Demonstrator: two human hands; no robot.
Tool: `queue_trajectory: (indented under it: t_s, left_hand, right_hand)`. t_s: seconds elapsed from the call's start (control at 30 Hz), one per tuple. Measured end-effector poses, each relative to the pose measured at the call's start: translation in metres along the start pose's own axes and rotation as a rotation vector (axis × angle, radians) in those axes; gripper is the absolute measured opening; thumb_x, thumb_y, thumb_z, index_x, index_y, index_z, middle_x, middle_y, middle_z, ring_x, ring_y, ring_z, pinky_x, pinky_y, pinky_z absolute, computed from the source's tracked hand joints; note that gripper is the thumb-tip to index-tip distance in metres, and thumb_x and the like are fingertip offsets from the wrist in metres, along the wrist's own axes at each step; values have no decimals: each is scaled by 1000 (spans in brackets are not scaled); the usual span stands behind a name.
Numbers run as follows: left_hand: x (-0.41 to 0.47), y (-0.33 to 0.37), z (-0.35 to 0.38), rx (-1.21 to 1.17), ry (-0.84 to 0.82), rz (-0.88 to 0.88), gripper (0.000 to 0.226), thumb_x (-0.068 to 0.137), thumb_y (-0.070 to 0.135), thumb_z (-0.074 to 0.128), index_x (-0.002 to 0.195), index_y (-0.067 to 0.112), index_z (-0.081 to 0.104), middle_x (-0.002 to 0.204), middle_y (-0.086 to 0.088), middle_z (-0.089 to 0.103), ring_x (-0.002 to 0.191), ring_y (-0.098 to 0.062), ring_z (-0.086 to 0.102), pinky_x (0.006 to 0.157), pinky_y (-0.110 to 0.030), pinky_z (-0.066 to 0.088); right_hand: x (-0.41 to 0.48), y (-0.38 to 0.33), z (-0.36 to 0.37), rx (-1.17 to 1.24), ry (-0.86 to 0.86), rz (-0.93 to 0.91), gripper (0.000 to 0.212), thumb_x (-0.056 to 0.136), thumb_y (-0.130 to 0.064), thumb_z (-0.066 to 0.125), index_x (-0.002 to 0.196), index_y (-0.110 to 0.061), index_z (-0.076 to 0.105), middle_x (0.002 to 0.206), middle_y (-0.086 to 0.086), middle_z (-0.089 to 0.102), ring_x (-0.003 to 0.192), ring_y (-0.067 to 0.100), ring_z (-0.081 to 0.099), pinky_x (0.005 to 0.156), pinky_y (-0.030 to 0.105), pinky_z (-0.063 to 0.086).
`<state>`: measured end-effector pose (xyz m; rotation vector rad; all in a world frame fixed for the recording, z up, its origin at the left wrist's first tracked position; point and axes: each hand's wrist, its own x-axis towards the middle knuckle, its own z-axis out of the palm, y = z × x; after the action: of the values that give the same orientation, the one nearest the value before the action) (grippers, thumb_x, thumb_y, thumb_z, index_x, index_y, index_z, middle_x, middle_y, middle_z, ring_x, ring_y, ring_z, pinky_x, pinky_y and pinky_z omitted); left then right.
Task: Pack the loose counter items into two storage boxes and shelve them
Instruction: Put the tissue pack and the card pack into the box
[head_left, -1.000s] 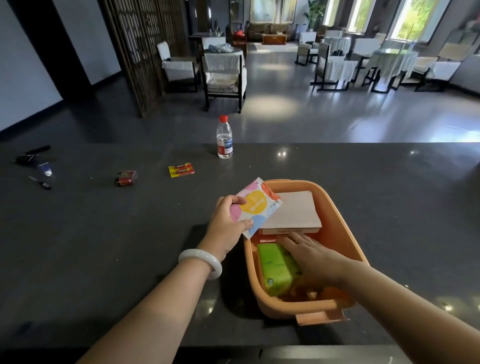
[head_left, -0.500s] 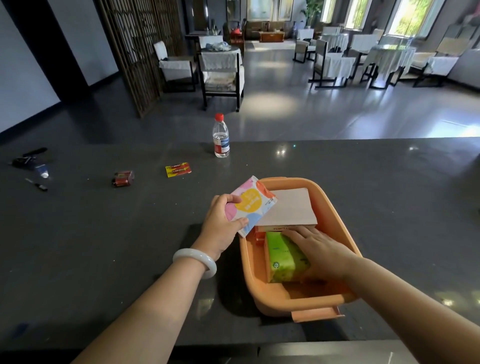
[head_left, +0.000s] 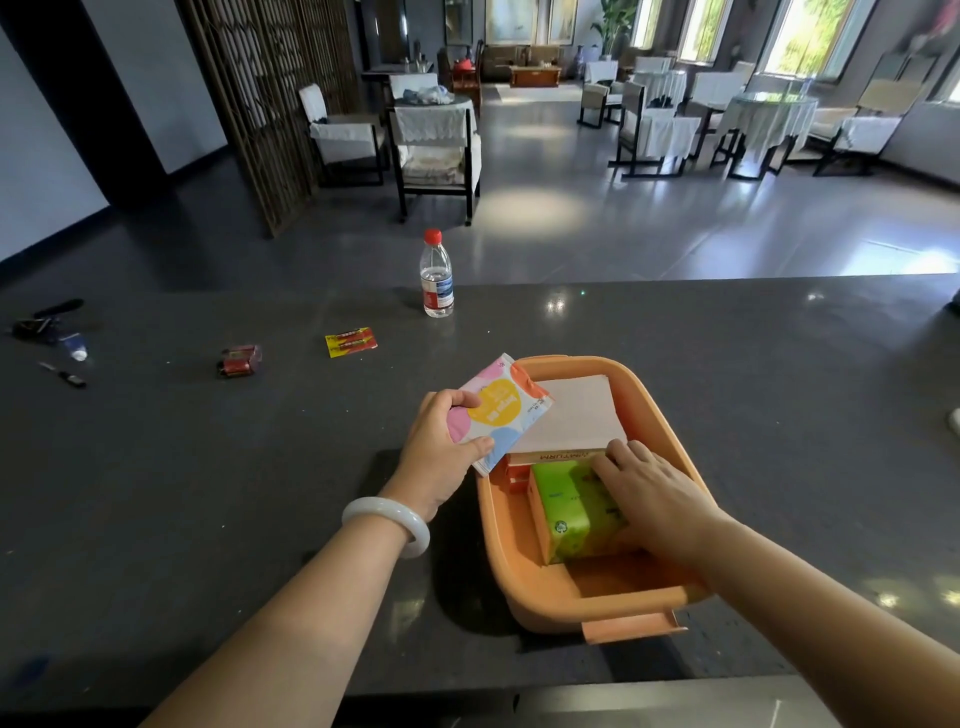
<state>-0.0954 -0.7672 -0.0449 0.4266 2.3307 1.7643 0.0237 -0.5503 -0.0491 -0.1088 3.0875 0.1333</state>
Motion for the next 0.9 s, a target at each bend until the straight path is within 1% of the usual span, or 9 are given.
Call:
queue_trajectory:
  t_s: [0.07,0.17,0.23,0.37,0.47,0.53,0.67,0.8,0.9]
  left_hand:
    - [-1,1,0,13,-2,-1,37,86,6,70,111,29,54,124,6,48,112,-11,58,70,-21,59]
    - [-2,2,0,26,-5,6,37,86,5,70,111,28,54,123,7,48,111,-10,57,66,-16,56]
    - [-2,4,0,33,-8,3,38,87,5,70,112,27,54,123,9,47,110,-9,57,62,-13,54]
    - [-3,5,-1,62,-18,1,38,87,6,70,112,29,53,123,10,45,108,-7,54,61,-13,52]
    - [0,7,-2,109,-34,14,41,83,3,72,110,29,55,121,9,45,112,-8,49,70,-12,48]
    - [5,12,-1,115,-66,28,41,81,2,74,109,28,57,120,9,46,113,-9,51,78,-17,50]
    - [20,26,9,176,-206,31,42,77,-2,74,108,22,61,123,3,49,112,-14,53,80,-23,51]
    - [42,30,25,246,-315,19,43,69,-1,78,101,25,66,120,-3,56,102,-16,58,85,-29,52]
    - [55,29,32,333,-397,-31,42,69,7,80,96,35,65,119,1,56,103,-16,59,92,-37,53]
  right_hand:
    - [0,0,0,-24,-11,9,59,87,-48,59,136,-25,35,130,-5,41,110,13,41,102,27,36]
    - [0,0,-3,-33,-63,14,76,77,-59,65,137,-23,35,130,-5,41,112,13,41,104,28,36]
    - [-2,-1,-8,-7,-82,12,79,76,-65,64,137,-24,36,130,-7,41,112,11,41,103,27,36]
    - [-4,0,-26,152,4,96,52,87,-56,57,128,-25,48,119,-10,51,104,7,47,93,23,44]
    - [0,6,-34,226,168,184,42,91,-49,56,125,-26,52,119,-11,54,109,10,50,89,25,46]
    - [5,13,-34,253,254,203,44,91,-45,59,128,-23,51,125,-10,51,114,14,46,89,28,44]
    - [20,27,-27,274,314,156,53,88,-38,65,135,-23,47,132,-8,47,118,20,42,94,32,41]
    - [33,38,-11,295,223,106,64,84,-56,62,140,-30,45,133,-8,47,123,21,40,104,34,34]
    - [41,44,-2,213,151,117,68,85,-57,59,145,-35,37,142,-8,40,133,19,29,110,35,23]
